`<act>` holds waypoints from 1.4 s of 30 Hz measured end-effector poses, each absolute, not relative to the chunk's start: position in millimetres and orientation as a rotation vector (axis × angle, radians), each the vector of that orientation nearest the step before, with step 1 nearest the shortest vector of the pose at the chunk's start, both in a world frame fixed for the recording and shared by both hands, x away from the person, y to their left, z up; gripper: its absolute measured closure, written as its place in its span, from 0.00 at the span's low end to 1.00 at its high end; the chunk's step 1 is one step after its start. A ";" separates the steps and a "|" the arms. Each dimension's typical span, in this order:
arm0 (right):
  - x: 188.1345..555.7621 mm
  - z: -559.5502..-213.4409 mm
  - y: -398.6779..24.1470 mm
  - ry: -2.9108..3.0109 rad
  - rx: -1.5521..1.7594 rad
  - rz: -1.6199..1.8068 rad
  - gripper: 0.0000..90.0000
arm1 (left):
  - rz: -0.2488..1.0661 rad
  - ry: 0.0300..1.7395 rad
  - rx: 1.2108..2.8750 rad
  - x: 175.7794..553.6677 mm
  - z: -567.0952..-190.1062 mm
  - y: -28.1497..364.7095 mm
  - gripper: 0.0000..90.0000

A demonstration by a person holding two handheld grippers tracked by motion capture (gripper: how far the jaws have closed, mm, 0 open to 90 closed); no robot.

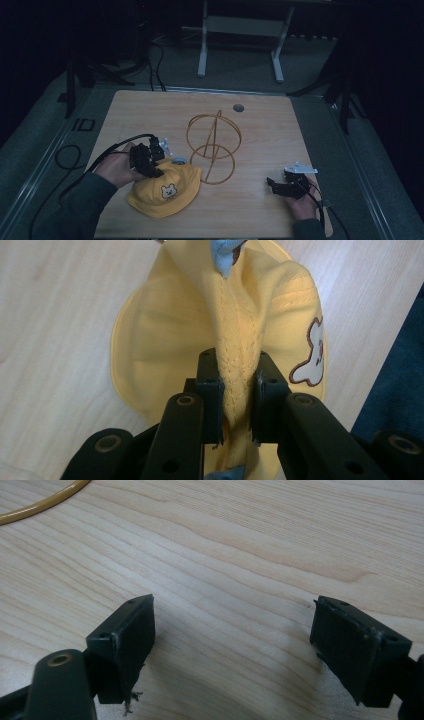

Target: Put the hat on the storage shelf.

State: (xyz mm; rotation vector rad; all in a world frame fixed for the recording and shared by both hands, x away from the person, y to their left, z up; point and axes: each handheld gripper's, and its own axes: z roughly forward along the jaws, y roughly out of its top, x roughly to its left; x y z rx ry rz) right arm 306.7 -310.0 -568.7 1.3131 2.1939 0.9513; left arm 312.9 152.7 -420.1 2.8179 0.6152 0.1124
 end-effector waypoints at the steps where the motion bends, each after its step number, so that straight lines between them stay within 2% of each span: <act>1: 306.7 -568.7 -310.1 2.194 1.313 0.951 0.20 | 0.128 0.611 2.807 313.4 -417.6 154.5 0.87; 16: 307.2 -568.6 -309.9 2.196 1.310 0.951 0.20 | 0.208 0.623 2.741 316.6 -377.4 179.8 0.87; 42: 307.6 -568.7 -309.7 2.197 1.308 0.951 0.20 | 0.237 0.521 2.697 323.2 -345.0 203.7 0.88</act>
